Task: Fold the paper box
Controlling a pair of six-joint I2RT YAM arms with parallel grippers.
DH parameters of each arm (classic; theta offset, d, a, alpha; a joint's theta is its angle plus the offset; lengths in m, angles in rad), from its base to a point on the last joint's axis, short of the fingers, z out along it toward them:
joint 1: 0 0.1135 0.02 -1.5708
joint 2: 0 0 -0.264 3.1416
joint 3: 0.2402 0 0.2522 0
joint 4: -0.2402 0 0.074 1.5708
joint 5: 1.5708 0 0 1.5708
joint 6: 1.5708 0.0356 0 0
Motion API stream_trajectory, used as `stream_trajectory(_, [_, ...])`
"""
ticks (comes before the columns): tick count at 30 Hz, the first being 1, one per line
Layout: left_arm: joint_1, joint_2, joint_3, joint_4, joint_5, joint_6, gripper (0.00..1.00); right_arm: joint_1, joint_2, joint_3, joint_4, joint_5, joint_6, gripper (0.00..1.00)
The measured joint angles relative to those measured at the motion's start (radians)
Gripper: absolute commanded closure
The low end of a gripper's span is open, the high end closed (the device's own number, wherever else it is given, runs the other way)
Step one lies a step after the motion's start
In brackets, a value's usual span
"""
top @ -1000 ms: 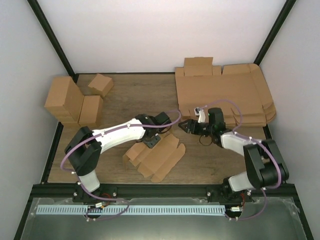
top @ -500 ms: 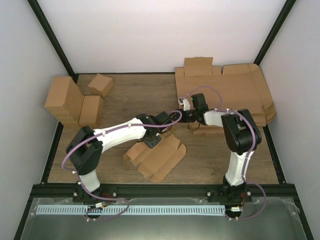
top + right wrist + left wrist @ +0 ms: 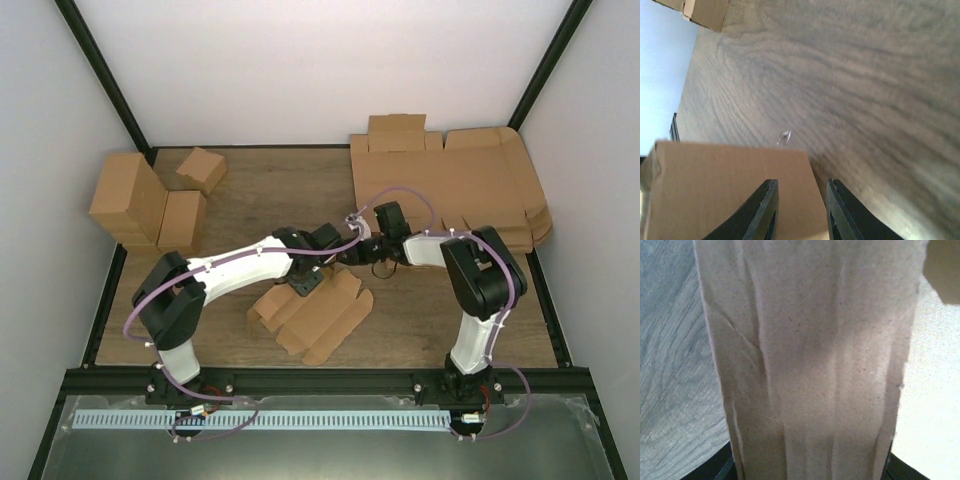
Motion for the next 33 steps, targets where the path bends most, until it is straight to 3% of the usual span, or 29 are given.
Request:
stream_trajectory(8, [-0.002,0.0,-0.005,0.005,0.009,0.0,0.56,0.001,-0.088,-0.155,0.079,0.015,-0.005,0.69])
stream_trajectory(19, [-0.002,-0.001,-0.009,0.003,0.021,0.0,0.57,0.004,-0.211,-0.36,0.359,0.064,-0.071,0.61])
stream_trajectory(33, [-0.002,-0.015,-0.009,-0.01,0.044,0.001,0.56,0.068,-0.201,-0.362,0.461,0.108,-0.203,0.55])
